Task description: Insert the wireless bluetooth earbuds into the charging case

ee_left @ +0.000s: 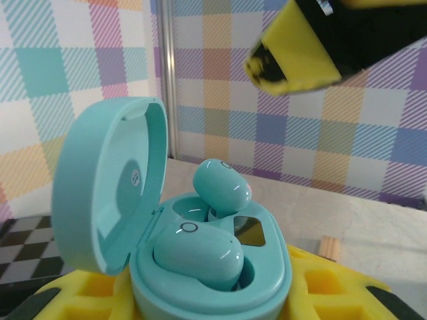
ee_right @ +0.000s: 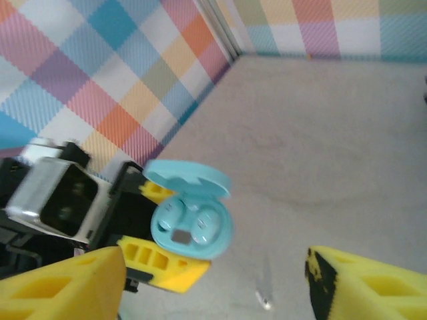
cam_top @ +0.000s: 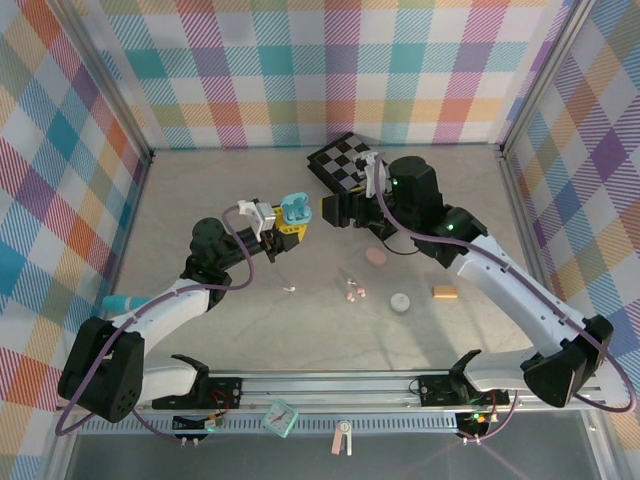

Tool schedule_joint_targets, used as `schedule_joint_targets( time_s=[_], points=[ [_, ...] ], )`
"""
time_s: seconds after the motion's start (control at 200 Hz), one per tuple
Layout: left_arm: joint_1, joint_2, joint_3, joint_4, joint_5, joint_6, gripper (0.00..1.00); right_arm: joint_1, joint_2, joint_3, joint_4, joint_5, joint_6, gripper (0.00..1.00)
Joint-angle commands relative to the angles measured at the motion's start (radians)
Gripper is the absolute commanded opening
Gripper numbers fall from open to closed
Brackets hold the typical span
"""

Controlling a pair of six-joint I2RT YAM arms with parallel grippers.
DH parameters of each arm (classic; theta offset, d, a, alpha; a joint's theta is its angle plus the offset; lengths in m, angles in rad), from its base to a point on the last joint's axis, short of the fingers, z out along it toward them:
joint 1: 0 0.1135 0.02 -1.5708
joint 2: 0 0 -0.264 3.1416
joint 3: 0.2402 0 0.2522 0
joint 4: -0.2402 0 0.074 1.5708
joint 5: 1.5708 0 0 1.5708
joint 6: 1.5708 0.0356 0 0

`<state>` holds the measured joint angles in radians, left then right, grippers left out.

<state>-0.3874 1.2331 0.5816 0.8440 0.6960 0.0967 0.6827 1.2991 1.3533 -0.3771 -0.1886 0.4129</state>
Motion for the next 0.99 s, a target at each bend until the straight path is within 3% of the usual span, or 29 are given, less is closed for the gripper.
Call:
schedule_joint_targets(
  time_s=[0.0, 0.235, 0.99],
  points=[
    [0.002, -0.004, 0.006, 0.027, -0.038, 0.061, 0.31, 0.020, 0.057, 0.053, -0.131, 0.046, 0.151, 0.66],
    [0.002, 0.012, 0.018, 0.003, -0.031, 0.092, 0.31, 0.071, 0.146, 0.141, -0.175, 0.110, 0.127, 0.46],
    [0.002, 0.011, 0.034, -0.042, -0.004, 0.117, 0.31, 0.102, 0.289, 0.292, -0.237, 0.094, 0.048, 0.21]
  ],
)
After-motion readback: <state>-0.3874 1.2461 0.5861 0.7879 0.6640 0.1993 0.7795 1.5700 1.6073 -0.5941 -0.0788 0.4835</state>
